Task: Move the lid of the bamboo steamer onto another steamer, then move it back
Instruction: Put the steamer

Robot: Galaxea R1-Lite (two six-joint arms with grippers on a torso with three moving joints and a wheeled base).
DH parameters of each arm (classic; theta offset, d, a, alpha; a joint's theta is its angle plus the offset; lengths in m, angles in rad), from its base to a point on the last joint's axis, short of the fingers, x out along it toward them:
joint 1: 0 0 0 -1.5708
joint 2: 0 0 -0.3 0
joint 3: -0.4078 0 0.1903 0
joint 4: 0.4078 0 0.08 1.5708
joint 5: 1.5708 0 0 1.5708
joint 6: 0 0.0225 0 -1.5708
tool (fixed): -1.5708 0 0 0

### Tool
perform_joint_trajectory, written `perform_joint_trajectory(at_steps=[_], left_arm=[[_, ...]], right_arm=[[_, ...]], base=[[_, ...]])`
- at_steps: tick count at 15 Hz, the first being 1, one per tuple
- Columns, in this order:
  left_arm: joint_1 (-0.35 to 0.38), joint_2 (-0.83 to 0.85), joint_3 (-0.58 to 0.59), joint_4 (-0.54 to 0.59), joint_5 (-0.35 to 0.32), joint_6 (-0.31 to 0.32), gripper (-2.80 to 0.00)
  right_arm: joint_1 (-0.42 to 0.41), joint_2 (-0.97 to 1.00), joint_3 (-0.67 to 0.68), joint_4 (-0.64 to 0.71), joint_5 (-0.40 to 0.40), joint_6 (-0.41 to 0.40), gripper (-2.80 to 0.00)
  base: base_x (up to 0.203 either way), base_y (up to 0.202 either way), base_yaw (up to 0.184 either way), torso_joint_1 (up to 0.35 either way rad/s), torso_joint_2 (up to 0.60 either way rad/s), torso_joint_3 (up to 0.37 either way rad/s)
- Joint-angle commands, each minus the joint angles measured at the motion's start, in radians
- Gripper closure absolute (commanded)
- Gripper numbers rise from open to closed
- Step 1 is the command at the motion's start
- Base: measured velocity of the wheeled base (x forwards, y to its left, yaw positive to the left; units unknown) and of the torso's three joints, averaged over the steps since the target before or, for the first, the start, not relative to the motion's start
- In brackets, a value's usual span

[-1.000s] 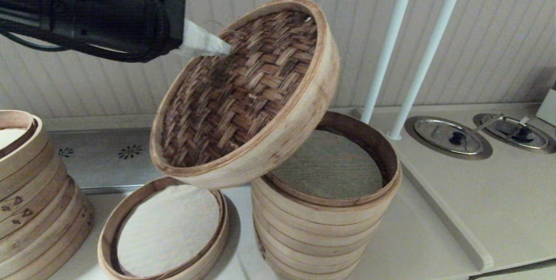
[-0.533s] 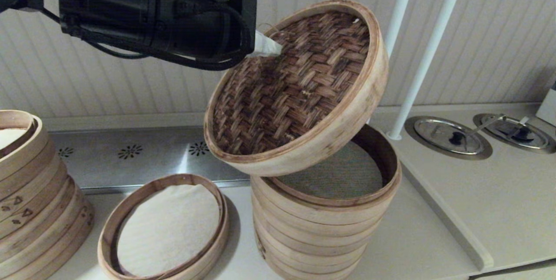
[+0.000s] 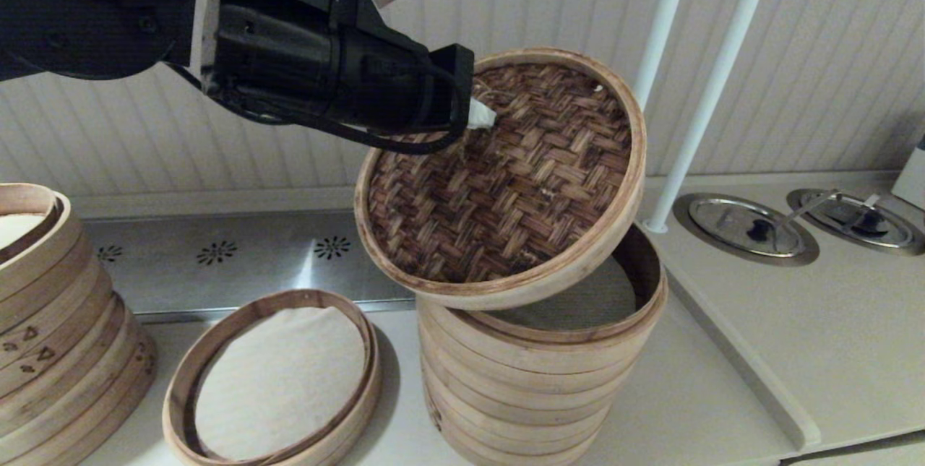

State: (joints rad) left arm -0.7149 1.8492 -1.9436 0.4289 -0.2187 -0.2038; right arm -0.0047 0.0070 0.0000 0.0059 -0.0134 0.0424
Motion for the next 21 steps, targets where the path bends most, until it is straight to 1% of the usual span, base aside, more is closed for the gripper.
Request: perform_joint_trajectory(at_steps=[1, 4, 10, 13, 16, 21], left_arm=[[-0.013, 0.029, 0.0, -0.011, 0.005, 0.0, 0.0], [-0.033, 0.041, -0.001, -0.027, 0.011, 0.0, 0.0], [-0.039, 0.063, 0.0, -0.055, 0.013, 0.0, 0.0], [-0.063, 0.075, 0.0, -0.056, 0.015, 0.0, 0.0], [-0.089, 0.095, 0.0, -0.064, 0.054, 0.007, 0.0], [-0.09, 0.135, -0.001, -0.08, 0.062, 0.007, 0.0]], right_arm=[[0.0, 0.001, 0.003, 0.0, 0.0, 0.001, 0.0], [0.0, 0.001, 0.003, 0.0, 0.0, 0.001, 0.0], [0.0, 0.001, 0.003, 0.0, 0.0, 0.001, 0.0], [0.0, 0.001, 0.003, 0.0, 0.0, 0.001, 0.0], [0.0, 0.001, 0.003, 0.0, 0.001, 0.001, 0.0], [0.0, 0.001, 0.003, 0.0, 0.0, 0.001, 0.0]], base=[[0.0, 0.0, 0.0, 0.0, 0.0, 0.0], [0.0, 0.0, 0.0, 0.0, 0.0, 0.0], [0.0, 0.0, 0.0, 0.0, 0.0, 0.0], [0.0, 0.0, 0.0, 0.0, 0.0, 0.0], [0.0, 0.0, 0.0, 0.0, 0.0, 0.0], [0.0, 0.0, 0.0, 0.0, 0.0, 0.0]])
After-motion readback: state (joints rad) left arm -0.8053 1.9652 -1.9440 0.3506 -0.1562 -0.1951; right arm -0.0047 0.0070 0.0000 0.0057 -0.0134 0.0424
